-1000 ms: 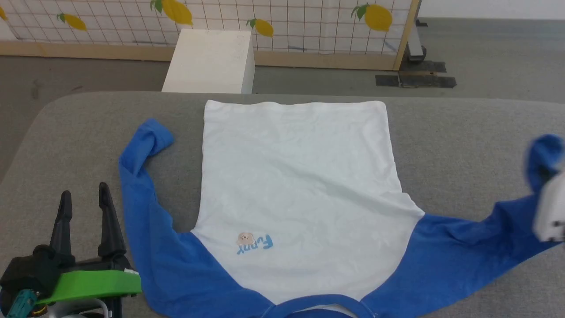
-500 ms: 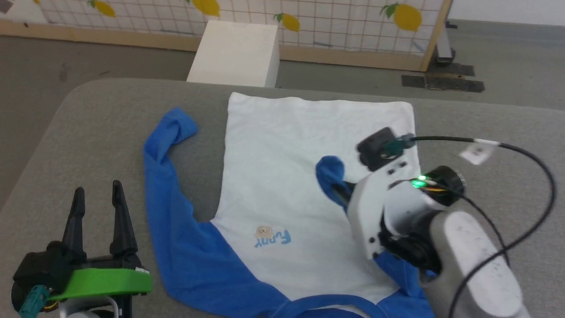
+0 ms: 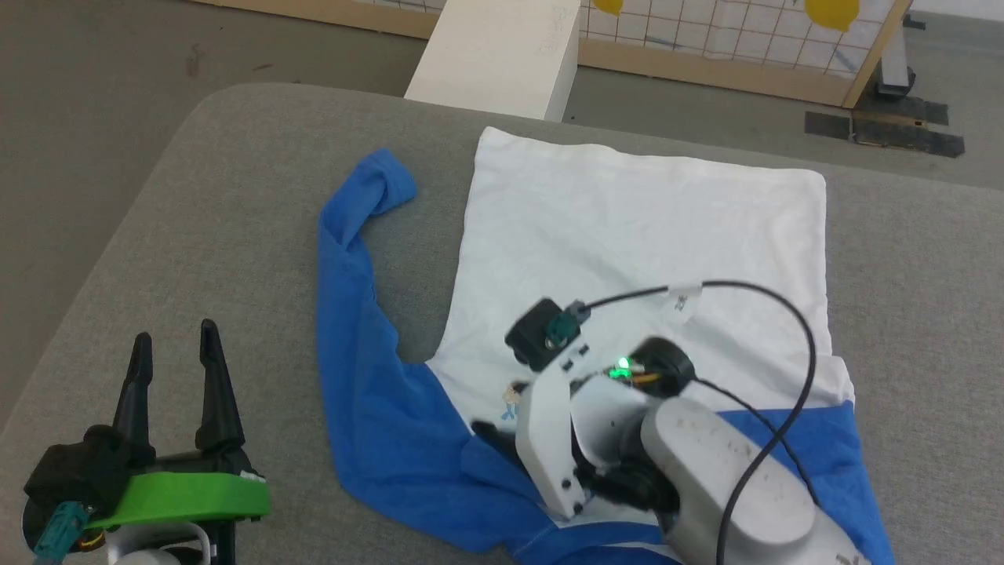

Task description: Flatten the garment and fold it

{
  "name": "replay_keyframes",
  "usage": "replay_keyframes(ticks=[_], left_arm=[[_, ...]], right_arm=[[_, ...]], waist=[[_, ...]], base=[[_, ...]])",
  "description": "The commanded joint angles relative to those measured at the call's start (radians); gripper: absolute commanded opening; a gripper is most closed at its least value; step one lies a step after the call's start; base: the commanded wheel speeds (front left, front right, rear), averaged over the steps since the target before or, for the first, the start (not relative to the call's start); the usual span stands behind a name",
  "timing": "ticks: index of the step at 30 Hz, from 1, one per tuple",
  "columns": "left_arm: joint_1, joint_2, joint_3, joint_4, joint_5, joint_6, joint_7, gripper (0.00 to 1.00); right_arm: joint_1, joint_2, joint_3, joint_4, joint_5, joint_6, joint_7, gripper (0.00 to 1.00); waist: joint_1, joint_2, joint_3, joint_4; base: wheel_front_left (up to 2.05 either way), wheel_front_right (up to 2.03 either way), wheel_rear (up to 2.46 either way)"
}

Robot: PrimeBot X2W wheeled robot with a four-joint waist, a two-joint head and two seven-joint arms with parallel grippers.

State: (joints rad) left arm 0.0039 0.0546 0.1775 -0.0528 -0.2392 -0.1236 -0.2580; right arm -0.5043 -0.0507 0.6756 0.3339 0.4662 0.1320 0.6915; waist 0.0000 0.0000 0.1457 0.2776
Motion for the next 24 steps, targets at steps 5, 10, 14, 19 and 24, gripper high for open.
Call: replay_keyframes(ticks=[5, 10, 14, 19, 24], left_arm=[[-0.003, -0.003, 0.011, 0.004, 0.007, -0.006, -0.004, 1.00], [0.011, 0.010, 0.020, 0.004, 0.030, -0.005, -0.004, 1.00], [0.016, 0.017, 0.022, 0.003, 0.046, -0.002, -0.004, 1.00], [0.018, 0.020, 0.015, 0.012, 0.062, 0.002, -0.004, 1.00], [0.014, 0.018, 0.005, 0.030, 0.071, 0.007, -0.004, 1.00]], right_arm=[[-0.061, 0.000, -0.094, -0.092, 0.081, -0.001, -0.145, 1.00], [-0.034, -0.021, -0.311, -0.178, -0.027, -0.001, -0.260, 1.00], [0.051, -0.031, -0.508, -0.262, -0.124, -0.001, -0.378, 1.00], [0.207, -0.015, -0.725, -0.338, -0.199, -0.001, -0.553, 1.00], [0.357, -0.003, -0.852, -0.373, -0.263, -0.001, -0.717, 1.00]], waist=[[0.0000, 0.0000, -0.035, -0.039], [0.0000, 0.0000, -0.069, -0.098], [0.0000, 0.0000, -0.087, -0.145], [0.0000, 0.0000, -0.098, -0.194], [0.0000, 0.0000, -0.101, -0.216]], base=[[0.00, 0.00, 0.00], [0.00, 0.00, 0.00], [0.00, 0.00, 0.00], [0.00, 0.00, 0.00], [0.00, 0.00, 0.00]])
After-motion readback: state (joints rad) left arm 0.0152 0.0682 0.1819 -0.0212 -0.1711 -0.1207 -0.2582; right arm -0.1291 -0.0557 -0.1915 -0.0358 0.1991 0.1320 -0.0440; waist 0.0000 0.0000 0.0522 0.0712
